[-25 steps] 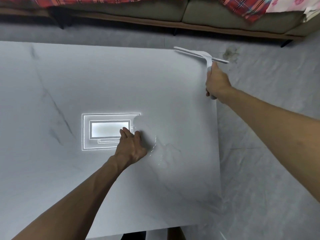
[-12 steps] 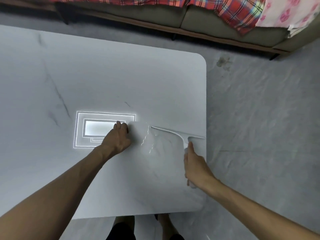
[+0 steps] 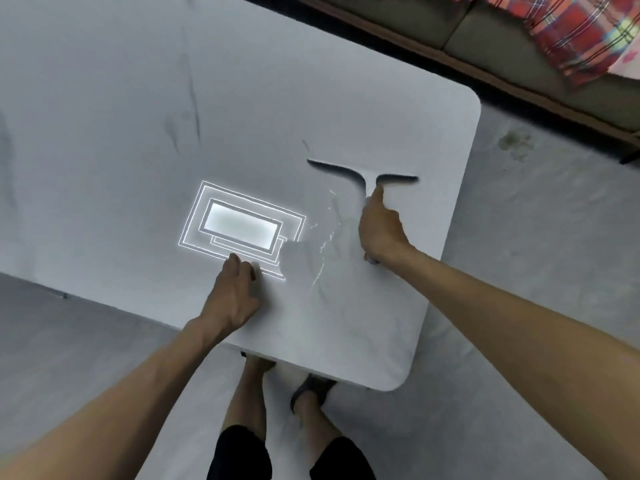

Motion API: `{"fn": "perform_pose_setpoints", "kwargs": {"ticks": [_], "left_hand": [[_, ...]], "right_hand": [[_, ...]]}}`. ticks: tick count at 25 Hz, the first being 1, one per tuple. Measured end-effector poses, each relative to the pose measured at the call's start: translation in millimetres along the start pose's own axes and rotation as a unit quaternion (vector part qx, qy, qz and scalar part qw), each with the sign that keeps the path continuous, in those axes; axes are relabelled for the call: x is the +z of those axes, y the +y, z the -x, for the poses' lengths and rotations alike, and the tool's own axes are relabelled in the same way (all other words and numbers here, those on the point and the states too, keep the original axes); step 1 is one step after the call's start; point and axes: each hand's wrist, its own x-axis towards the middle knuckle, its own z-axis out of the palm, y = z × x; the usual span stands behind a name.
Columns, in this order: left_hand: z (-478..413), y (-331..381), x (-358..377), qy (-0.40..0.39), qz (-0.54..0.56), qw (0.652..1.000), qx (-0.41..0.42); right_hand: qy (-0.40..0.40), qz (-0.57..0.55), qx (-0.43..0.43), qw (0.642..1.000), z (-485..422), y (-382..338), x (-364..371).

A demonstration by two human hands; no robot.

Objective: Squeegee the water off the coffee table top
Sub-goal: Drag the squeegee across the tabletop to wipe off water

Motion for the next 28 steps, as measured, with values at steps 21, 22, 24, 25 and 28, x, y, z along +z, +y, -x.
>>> {"fn": "perform_pose_setpoints", "kwargs": {"ticks": [21,22,24,25,28], "left_hand": [[23,-27,21,0.074,0.050,0.996,-0.025],[22,-21,25,0.055,0.023,0.998,-0.002],[20,-9,32,0.026,-0.004,0.999,0.018],[20,-2,34,0.013,-0.013,1.000,0.020],[20,13,38,-0.024,-0.043,0.999,0.009]], "right_hand": [[-0.051,0.308,-0.317,0.895,10,51,18],[-0.042,0.308,-0.299,0.902,13,70,8],[-0.027,0.314,-0.271,0.909,22,108,-10],[-0.020,0.319,-0.263,0.910,27,125,-20],[0.011,0.319,-0.247,0.915,42,173,-46]]}}
